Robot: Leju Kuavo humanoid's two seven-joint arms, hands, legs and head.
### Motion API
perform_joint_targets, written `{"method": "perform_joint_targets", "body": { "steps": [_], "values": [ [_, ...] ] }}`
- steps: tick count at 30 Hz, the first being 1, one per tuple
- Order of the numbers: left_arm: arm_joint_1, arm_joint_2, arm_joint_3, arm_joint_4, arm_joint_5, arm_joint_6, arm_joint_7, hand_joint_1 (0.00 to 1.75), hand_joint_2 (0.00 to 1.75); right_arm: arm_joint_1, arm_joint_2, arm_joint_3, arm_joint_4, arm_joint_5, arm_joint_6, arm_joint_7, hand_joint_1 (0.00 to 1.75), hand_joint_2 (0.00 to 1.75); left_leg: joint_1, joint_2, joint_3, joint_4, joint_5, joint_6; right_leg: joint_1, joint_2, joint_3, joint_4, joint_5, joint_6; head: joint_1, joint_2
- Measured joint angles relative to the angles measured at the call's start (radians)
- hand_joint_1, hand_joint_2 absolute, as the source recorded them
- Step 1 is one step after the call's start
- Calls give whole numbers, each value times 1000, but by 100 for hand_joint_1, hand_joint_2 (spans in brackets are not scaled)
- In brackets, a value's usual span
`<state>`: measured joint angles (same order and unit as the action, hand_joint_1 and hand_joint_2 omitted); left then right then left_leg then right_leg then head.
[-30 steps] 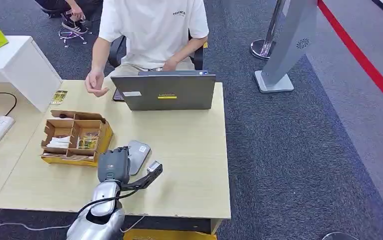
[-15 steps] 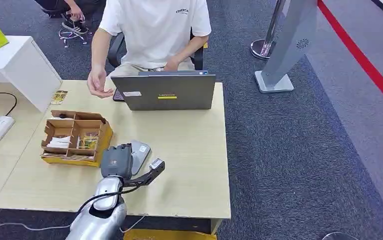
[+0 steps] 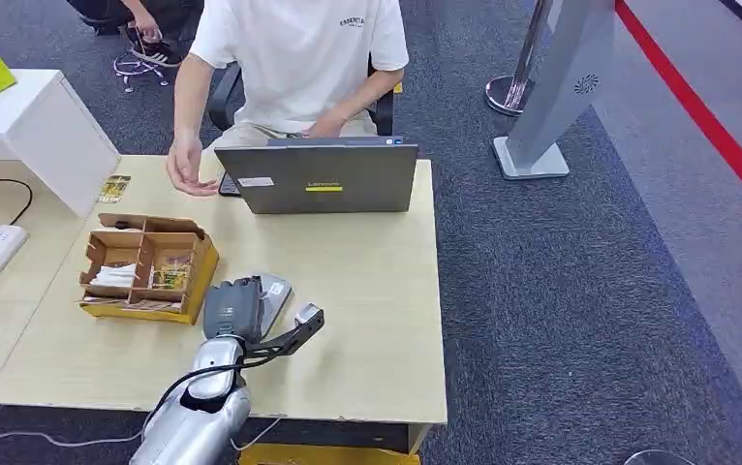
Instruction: Pass the card to the sensor for recognition and then transmit it.
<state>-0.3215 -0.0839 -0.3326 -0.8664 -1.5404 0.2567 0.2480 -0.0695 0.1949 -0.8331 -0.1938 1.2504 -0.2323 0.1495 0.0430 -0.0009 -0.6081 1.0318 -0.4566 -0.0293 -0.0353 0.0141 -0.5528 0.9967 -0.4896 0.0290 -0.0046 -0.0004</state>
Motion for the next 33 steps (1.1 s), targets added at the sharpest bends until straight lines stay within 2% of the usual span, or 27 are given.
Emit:
{"method": "perform_joint_targets", "body": {
  "steps": [4, 7, 11, 14, 17, 24, 27, 33],
  "values": [
    [-7, 2, 1, 7, 9, 26, -14, 175, 175, 0, 0, 0, 0, 3, 0, -3, 0, 175, 0, 0, 0, 0, 0, 0, 0, 0, 0, 0, 0, 0, 0, 0],
    [-17, 20, 5, -21, 29, 69, -42, 175, 175, 1, 0, 0, 0, 7, 0, -4, 0, 175, 0, 0, 0, 0, 0, 0, 0, 0, 0, 0, 0, 0, 0, 0],
    [-68, 82, 34, -142, 90, 82, -102, 175, 175, 2, -1, 0, 0, 16, 3, -9, 0, 175, 0, 0, 0, 0, 0, 0, 0, 0, -1, 2, 0, 0, 0, 0],
    [-111, 127, 63, -201, 114, 108, -122, 175, 175, 2, -3, 0, 0, 25, 7, -15, 0, 175, 0, 0, 0, 0, 1, -1, 0, 0, -1, 3, 0, 0, 0, 0],
    [-163, 198, 107, -240, 147, 139, -158, 175, 175, 2, -4, 1, 0, 33, 15, -18, 0, 175, 1, 0, 0, 0, 1, -2, 1, 1, -2, 3, 0, 0, 0, 0],
    [-276, 305, 184, -236, 151, 187, -189, 175, 175, 1, -5, 3, 0, 49, 15, -26, 0, 175, 1, 0, 0, 0, 2, -2, 1, 0, -2, 4, 0, -1, 0, 0],
    [-309, 330, 208, -222, 150, 213, -198, 175, 175, 1, -5, 4, 0, 49, 15, -27, 0, 175, 1, 1, 0, 0, 2, -2, 1, 1, -2, 4, 0, -1, 0, 0],
    [-316, 347, 224, -205, 141, 227, -200, 175, 175, 0, -5, 4, 0, 49, 13, -26, 0, 175, 1, 0, 0, 0, 2, -2, 1, 1, -2, 4, 0, -1, 0, 0]
  ]
}}
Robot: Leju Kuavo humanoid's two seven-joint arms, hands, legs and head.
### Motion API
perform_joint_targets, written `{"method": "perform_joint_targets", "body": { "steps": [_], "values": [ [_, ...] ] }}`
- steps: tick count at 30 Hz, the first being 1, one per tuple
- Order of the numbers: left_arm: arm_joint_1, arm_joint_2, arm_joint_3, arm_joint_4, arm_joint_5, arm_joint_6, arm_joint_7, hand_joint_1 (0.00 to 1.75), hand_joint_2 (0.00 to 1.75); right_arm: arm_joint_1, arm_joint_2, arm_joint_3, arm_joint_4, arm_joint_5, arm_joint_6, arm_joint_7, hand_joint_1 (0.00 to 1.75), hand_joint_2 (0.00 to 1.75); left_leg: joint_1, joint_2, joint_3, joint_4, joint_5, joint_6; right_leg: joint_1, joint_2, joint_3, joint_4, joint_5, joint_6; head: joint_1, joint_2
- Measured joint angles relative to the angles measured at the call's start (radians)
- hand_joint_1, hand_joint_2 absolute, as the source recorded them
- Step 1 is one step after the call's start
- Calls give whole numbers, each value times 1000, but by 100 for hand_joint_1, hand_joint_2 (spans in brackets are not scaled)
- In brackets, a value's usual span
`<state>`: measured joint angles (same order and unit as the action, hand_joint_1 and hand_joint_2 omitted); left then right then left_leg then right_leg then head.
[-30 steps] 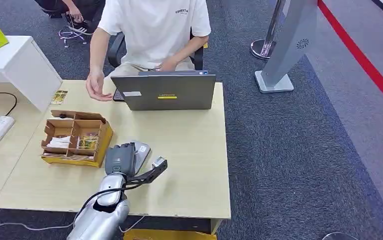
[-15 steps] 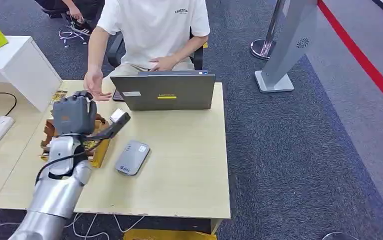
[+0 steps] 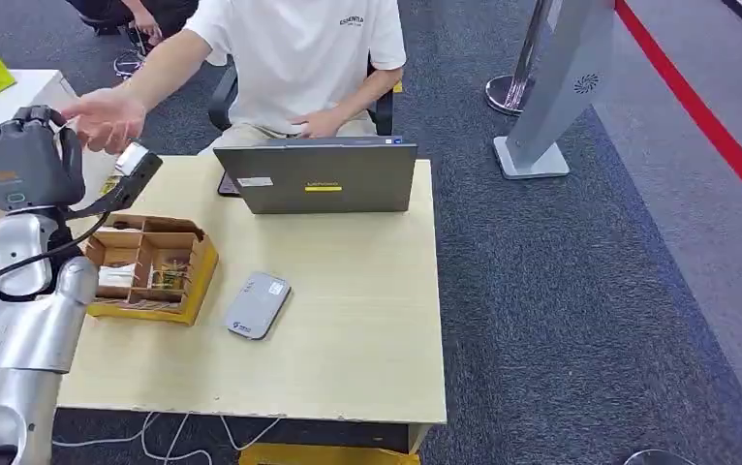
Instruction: Pass the card to the sensor for recognition and then transmit it.
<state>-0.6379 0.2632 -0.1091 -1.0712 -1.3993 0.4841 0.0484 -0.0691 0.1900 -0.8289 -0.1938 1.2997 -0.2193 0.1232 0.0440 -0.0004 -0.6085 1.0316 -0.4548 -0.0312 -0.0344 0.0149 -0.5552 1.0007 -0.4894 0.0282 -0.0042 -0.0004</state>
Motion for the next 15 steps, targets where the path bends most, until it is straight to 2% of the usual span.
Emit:
{"method": "perform_joint_targets", "body": {
  "steps": [13, 14, 15],
  "values": [
    [3, -1, 0, 19, -5, 12, 0, 175, 175, -1, 0, 0, 0, 0, -1, 8, 0, 175, 0, 0, 0, 0, 0, 0, 0, 0, -1, 0, 0, 0, 0, 0],
    [4, -1, 0, 19, -5, 12, 0, 0, 175, -1, 0, 0, 0, 0, -1, 8, 0, 175, 0, 0, -1, 0, 0, 0, 0, 0, -1, 0, 0, 0, 0, 0],
    [4, -2, 0, 20, -5, 12, 0, 0, 175, -1, 0, 0, 0, 0, -1, 8, 0, 175, 0, 0, -1, 0, 0, 0, 0, 0, -1, 0, 0, 0, 0, 0]
  ]
}}
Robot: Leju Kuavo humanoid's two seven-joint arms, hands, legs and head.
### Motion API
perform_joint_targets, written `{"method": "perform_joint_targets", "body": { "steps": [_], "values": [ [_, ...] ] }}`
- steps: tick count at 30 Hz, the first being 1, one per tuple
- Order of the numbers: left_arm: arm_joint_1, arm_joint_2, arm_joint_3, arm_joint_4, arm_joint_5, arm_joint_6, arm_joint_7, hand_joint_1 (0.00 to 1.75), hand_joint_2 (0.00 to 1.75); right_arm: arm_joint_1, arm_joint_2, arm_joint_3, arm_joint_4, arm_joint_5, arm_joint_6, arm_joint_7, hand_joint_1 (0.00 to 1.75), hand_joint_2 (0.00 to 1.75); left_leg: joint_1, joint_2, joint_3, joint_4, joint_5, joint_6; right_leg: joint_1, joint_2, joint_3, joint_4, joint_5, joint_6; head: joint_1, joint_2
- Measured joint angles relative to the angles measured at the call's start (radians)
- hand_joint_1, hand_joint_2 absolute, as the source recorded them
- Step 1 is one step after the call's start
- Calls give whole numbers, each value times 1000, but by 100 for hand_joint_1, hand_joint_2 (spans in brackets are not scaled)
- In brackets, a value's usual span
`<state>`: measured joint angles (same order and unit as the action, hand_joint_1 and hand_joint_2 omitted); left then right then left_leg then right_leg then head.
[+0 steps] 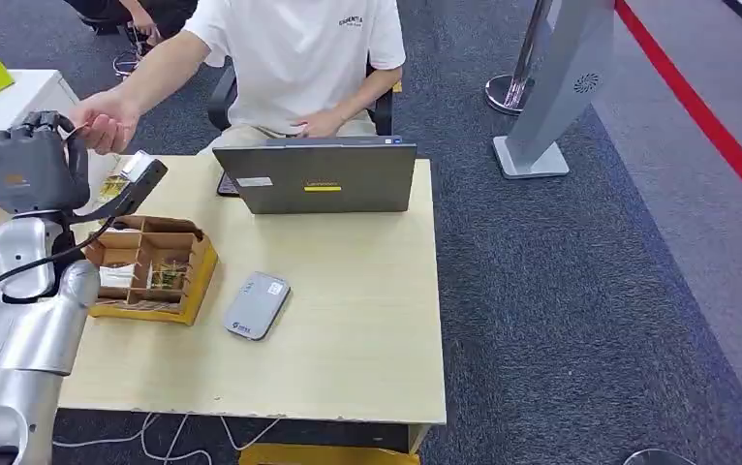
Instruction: Pass the card to the sensor for recognition and then transmit it.
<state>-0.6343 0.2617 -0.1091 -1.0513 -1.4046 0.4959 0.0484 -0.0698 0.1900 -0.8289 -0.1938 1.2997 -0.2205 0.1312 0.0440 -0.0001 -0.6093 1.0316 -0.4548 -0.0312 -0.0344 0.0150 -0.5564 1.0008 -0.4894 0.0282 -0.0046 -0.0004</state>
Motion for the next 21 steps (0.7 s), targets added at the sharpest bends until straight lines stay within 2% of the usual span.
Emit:
{"method": "perform_joint_targets", "body": {
  "steps": [18, 21],
  "values": [
    [13, -19, 0, 7, -5, 11, -1, 0, 175, 0, 0, 0, 0, 0, -6, -3, 0, 175, 0, 0, 0, 0, 0, 0, 0, 0, 0, 0, 0, 0, 0, 0],
    [28, -30, 0, 3, 5, 1, -23, 0, 175, 0, 0, 0, 0, -9, -10, -2, 0, 175, 0, 0, 0, 0, 0, 0, 0, 0, 0, 0, 0, 0, 0, 0]
  ]
}}
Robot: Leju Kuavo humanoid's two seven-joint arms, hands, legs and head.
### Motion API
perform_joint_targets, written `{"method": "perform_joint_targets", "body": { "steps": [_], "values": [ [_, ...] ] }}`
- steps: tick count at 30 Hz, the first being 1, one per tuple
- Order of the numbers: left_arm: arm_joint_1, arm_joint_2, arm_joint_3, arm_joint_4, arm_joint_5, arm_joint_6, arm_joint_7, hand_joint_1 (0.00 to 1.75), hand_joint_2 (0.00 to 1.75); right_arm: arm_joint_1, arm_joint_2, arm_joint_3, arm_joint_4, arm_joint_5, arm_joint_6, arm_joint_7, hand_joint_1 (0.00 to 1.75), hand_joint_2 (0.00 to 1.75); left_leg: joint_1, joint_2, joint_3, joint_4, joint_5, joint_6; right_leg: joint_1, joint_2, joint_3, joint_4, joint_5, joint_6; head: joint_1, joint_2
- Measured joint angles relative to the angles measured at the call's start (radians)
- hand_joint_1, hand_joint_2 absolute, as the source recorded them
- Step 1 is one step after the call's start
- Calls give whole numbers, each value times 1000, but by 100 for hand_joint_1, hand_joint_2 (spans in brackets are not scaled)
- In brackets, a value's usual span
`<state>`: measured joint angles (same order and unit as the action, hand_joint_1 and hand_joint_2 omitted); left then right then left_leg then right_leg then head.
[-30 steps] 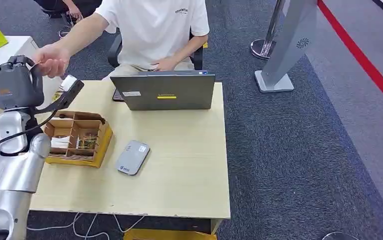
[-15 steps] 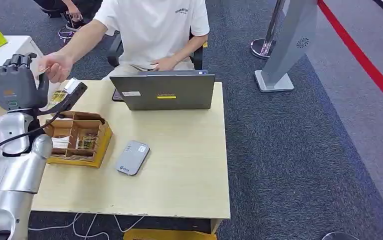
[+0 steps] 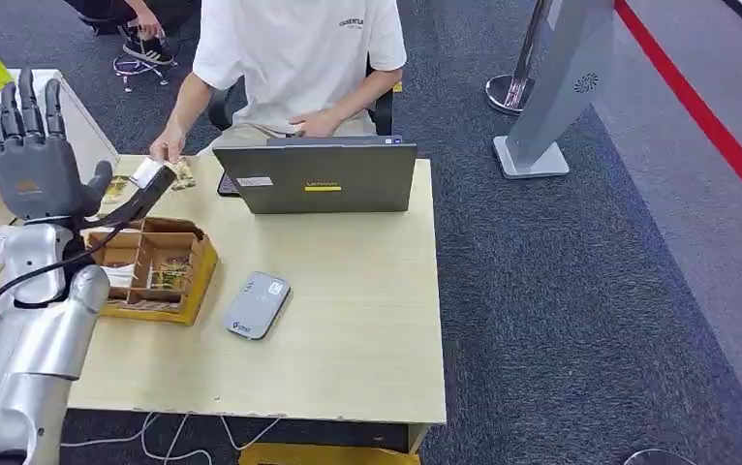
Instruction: Pass the card to the sensor for recognition and then transmit it.
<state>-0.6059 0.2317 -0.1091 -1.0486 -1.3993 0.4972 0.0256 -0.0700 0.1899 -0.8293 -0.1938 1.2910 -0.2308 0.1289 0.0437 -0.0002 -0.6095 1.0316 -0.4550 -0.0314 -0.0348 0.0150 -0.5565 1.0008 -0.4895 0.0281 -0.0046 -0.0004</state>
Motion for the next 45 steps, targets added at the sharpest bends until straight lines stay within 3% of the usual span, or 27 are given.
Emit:
{"method": "perform_joint_targets", "body": {
  "steps": [4, 9, 13, 18, 24, 29, 38, 45],
  "values": [
    [124, -32, -7, -126, -11, -84, -3, 0, 175, 0, 0, -11, 0, -28, -10, 5, 0, 175, -1, 1, 0, 0, -1, 0, -1, 1, 0, 0, -1, 0, 0, 0],
    [402, -46, -75, -420, -50, -166, 30, 0, 175, 1, 7, -54, 0, -80, -44, 12, 0, 175, -1, 4, 0, 0, -5, 0, -1, 4, -1, -1, -3, 0, 0, 0],
    [642, -3, -119, -632, -53, -191, 37, 0, 175, 4, 10, -85, 0, -102, -57, 13, 0, 175, -1, 4, 0, 0, -6, 0, -1, 3, -2, 0, -6, -1, 0, 0],
    [771, 45, -129, -741, -27, -230, 50, 0, 175, 3, 10, -103, 0, -105, -55, 13, 0, 175, 0, 2, 0, -1, -6, 0, 0, 1, -1, 0, -7, -2, 0, 0],
    [811, 73, -129, -788, -16, -242, 50, 0, 175, 2, 10, -113, 0, -105, -55, 13, 0, 175, -1, 1, 1, -1, -6, 0, -1, 0, 0, 1, -7, -2, 0, 0],
    [808, 80, -123, -781, -6, -298, 86, 0, 175, 2, 9, -115, 0, -91, -48, 6, 0, 175, -1, 1, 1, -1, -6, 0, -1, 0, 1, 0, -7, -2, 0, 0],
    [735, 75, -8, -589, -1, -312, 100, 0, 175, 2, 6, -113, 0, -59, -20, 12, 0, 175, 0, 1, 1, -1, -6, 0, 0, 0, 1, 1, -7, -2, 0, 0],
    [696, 65, 48, -509, -5, -312, 101, 0, 175, 2, 3, -109, 0, -50, -19, 12, 0, 175, -1, 1, 1, 0, -6, 0, -1, 0, 1, 1, -7, -2, 0, 0]
  ]
}}
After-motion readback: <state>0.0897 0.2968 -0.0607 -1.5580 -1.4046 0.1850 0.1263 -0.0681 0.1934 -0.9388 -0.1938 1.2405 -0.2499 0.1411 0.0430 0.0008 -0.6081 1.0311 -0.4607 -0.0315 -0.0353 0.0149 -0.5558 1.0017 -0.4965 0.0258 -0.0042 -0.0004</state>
